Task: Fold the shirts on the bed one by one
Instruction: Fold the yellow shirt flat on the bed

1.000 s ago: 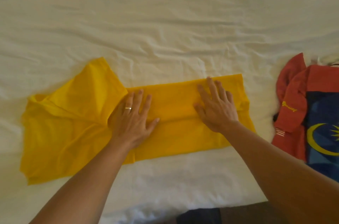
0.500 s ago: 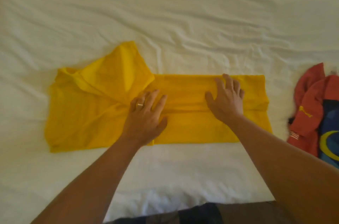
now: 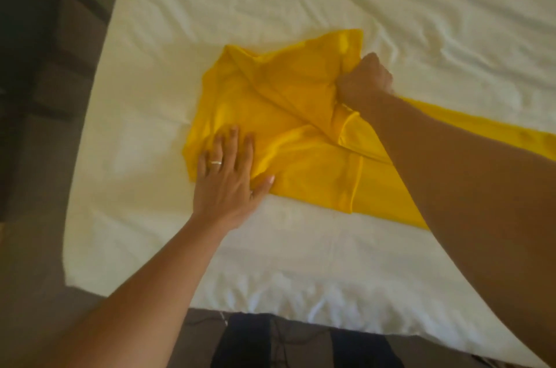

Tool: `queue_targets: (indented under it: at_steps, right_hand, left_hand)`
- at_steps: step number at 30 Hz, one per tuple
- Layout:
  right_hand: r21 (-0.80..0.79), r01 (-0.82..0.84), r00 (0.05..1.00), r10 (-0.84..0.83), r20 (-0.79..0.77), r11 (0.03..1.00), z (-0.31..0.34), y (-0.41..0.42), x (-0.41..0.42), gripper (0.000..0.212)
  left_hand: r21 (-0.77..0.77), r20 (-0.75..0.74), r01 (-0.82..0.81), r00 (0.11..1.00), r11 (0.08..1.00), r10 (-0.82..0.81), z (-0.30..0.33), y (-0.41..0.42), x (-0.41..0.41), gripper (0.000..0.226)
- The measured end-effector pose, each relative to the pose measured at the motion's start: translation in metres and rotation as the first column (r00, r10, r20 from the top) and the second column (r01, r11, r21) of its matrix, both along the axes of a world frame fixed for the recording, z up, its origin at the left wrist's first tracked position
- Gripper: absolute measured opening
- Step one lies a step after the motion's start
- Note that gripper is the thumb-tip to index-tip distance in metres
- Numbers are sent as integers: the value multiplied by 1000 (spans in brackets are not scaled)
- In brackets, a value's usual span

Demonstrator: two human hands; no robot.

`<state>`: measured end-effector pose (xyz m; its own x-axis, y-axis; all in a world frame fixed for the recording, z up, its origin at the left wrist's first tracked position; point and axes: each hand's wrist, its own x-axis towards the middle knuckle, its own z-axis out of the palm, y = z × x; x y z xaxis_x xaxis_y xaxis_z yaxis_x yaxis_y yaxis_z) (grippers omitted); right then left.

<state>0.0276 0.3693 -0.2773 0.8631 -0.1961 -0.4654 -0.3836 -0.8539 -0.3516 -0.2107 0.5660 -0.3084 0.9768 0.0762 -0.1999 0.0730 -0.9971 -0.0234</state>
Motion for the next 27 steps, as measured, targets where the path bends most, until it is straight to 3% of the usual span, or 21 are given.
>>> queue_targets:
  at_steps: [3, 6, 8, 9, 10, 11, 12, 13, 14, 15, 17, 18, 19, 21, 23, 24, 27]
  right_hand:
    - [-21, -64, 992, 65, 106, 998, 18, 6, -3, 39]
    - [-110, -225, 910, 249, 332, 968, 45, 15, -22, 34]
    - [-98, -337, 792, 338, 508, 936, 58, 19, -47, 27]
    - [-85, -402, 723, 373, 582, 912, 64, 21, -63, 24]
    - [-66, -475, 660, 405, 633, 878, 69, 22, -81, 23]
    - [-57, -564, 597, 455, 661, 824, 73, 22, -101, 21]
    - [-50, -667, 536, 527, 660, 743, 75, 22, -122, 21]
    - [-19, -765, 495, 606, 622, 644, 76, 22, -143, 21]
    - [61, -830, 488, 667, 563, 555, 76, 20, -164, 23]
    - [194, -836, 536, 690, 486, 513, 75, 18, -183, 27]
    - [518, -586, 803, 528, 275, 622, 73, 17, -212, 34]
    - [605, -350, 934, 317, 165, 715, 67, 17, -220, 33]
    - [597, -111, 994, 84, 73, 794, 60, 18, -223, 29]
    - [464, 261, 963, -264, -61, 846, 44, 19, -221, 26]
    - [410, 483, 875, -443, -195, 774, 31, 22, -214, 34]
    - [395, 530, 848, -471, -242, 750, 26, 23, -211, 33]
    - [380, 487, 870, -399, -290, 786, 18, 24, -203, 12]
  left_hand:
    - [-45, -50, -79, 996, 996, 77, 5, -7, 3, 89]
    - [-146, -16, -117, 993, 982, 116, 22, -11, 7, 85]
    - [-330, 84, -157, 977, 931, 195, 31, -12, 10, 73]
    - [-500, 84, -234, 945, 834, 315, 37, -12, 15, 66]
    - [-705, -30, -355, 880, 614, 473, 47, -12, 23, 58]
    - [-833, -257, -489, 754, 256, 604, 60, -11, 31, 52]
    - [-791, -545, -598, 593, -129, 593, 71, -7, 40, 52]
    - [-644, -758, -649, 464, -406, 459, 77, -1, 44, 58]
    - [-508, -861, -651, 406, -564, 306, 79, 6, 43, 64]
    - [-433, -890, -635, 415, -640, 190, 80, 14, 42, 68]
    - [-392, -885, -656, 461, -646, 69, 78, 25, 35, 65]
    - [-399, -892, -693, 445, -600, 79, 79, 27, 33, 59]
    - [-426, -894, -729, 429, -535, 127, 78, 27, 31, 51]
    - [-519, -854, -763, 445, -384, 270, 77, 25, 30, 37]
    - [-586, -800, -767, 495, -261, 338, 79, 22, 28, 18]
    - [-587, -798, -768, 496, -258, 342, 81, 19, 26, 13]
    - [-513, -853, -778, 413, -362, 320, 83, 17, 13, 16]
